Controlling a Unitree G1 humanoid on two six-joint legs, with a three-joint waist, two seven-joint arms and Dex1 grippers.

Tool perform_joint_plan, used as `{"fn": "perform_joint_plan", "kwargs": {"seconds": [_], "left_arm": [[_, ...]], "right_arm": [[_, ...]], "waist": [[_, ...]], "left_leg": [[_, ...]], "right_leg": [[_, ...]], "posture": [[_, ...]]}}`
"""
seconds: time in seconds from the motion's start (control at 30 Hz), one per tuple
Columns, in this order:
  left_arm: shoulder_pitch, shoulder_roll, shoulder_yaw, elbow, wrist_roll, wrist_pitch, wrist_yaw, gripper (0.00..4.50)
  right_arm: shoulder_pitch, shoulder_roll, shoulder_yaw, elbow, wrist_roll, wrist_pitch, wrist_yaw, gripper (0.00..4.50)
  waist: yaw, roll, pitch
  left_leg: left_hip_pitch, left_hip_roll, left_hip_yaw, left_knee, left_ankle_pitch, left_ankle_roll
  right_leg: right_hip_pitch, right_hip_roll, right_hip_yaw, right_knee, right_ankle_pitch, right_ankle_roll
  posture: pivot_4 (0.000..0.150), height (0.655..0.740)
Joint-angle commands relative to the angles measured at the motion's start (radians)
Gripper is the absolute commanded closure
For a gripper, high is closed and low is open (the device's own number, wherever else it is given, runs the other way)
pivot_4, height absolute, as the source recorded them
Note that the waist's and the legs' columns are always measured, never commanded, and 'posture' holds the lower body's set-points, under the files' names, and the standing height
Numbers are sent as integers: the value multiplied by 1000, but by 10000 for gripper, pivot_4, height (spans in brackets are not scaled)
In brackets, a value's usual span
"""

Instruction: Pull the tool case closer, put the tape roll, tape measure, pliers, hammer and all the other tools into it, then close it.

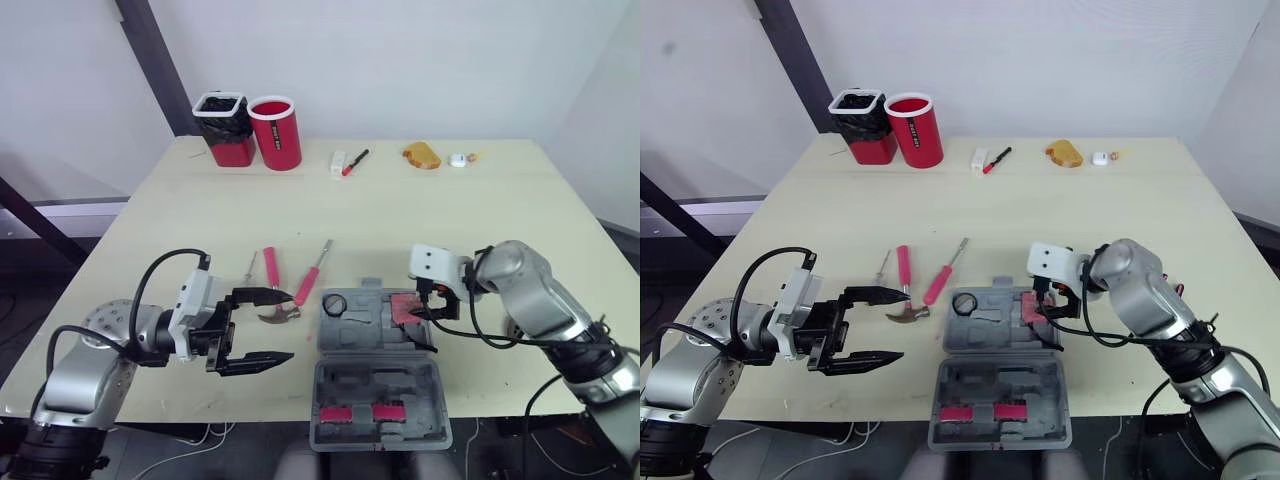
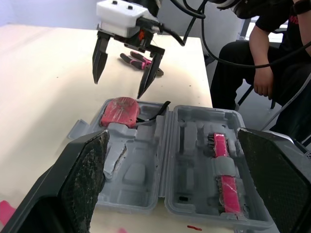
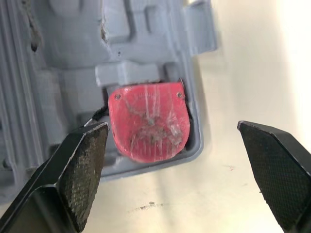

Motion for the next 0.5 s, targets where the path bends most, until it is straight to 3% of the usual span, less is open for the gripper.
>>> {"fn": "perform_joint_plan", "kwargs": {"seconds": [0.03, 0.13, 0.27, 0.5], "left_arm": [[-5, -3, 10, -3, -4, -17, -9, 0], [-5, -2, 10, 1, -5, -17, -13, 0], [-5, 3, 15, 12, -5, -16, -18, 0], [-12, 3, 19, 22, -5, -16, -18, 0]], "right_arm": [[88, 53, -155, -22, 98, -67, -105, 5377], [153, 75, -206, -20, 151, -121, -141, 16727], [258, 165, -310, 42, 241, -323, -236, 16727], [333, 237, -328, 143, 296, -487, -298, 16727]], "waist": [[0, 0, 0], [-1, 0, 0], [-2, 0, 0], [-2, 0, 0]], "left_leg": [[0, 0, 0, 0, 0, 0], [0, 0, 0, 0, 0, 0], [0, 0, 0, 0, 0, 0], [0, 0, 0, 0, 0, 0]], "right_leg": [[0, 0, 0, 0, 0, 0], [0, 0, 0, 0, 0, 0], [0, 0, 0, 0, 0, 0], [0, 0, 1, 0, 0, 0]], "posture": [[1500, 7371], [1500, 7371], [1500, 7371], [1500, 7371]]}}
